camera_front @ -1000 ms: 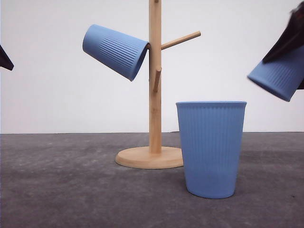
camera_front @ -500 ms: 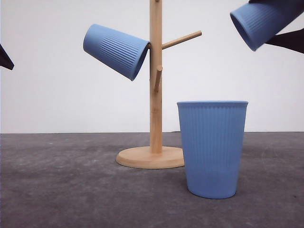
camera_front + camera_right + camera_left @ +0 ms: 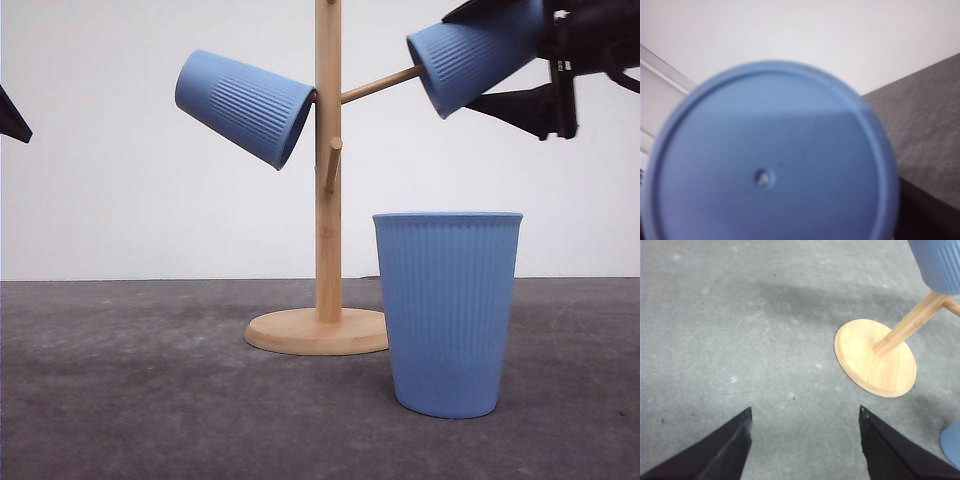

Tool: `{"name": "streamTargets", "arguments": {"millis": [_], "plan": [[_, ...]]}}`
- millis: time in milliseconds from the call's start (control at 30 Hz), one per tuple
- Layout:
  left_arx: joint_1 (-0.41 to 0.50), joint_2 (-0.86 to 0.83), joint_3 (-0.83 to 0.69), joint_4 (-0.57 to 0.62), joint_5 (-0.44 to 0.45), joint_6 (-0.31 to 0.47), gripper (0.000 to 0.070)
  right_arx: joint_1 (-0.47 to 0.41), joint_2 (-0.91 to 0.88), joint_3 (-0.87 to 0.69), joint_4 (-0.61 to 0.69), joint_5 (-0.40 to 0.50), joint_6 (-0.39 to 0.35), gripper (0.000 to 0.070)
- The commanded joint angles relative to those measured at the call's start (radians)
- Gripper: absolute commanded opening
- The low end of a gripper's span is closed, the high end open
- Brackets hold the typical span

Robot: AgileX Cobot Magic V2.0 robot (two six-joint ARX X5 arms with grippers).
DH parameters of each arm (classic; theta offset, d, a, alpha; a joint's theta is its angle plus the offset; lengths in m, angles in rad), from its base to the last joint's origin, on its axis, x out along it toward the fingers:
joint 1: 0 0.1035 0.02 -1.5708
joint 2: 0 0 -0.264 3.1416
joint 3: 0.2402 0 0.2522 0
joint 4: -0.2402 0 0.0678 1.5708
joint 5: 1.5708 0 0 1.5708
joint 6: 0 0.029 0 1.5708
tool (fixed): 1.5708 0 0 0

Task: Place three cups

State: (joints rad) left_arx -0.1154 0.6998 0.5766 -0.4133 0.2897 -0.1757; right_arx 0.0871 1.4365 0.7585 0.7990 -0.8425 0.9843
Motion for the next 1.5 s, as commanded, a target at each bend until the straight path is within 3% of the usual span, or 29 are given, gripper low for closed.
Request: {"name": "streamTargets", "arguments": {"millis": [0,233,400,1067,1367,1467], "plan": [[0.0,0.004,0.007,0.014,-0.002,0.006,0.039,0.012,0.033,0.05,-0.047,-0.015,-0.056,0.0538],[0.0,0.004,0.007,0.014,-0.002,0.006,0.039,0.059,0.061,0.15,-0.265,-0.033,-0.238,0.0538],[0.0,0.004,0.007,0.015,-0.002,0.006,0.039,0.084,0.063,0.154,-0.311,-0.032,-0.284,0.0539],[0.0,0.004,0.007,0.016,-0.001,0.006,0.039,0.114,0.093,0.154,-0.337,-0.022,-0.314,0.0675],[0.0,0.004,0.007,0.017,-0.002,0.006,0.039,0.056,0.075,0.153,-0.398,-0.075,-0.32,0.0675],[0.0,0.004,0.007,0.017,-0.002,0.006,0.039,0.038,0.055,0.153,-0.476,-0.096,-0.373,0.0675]]}}
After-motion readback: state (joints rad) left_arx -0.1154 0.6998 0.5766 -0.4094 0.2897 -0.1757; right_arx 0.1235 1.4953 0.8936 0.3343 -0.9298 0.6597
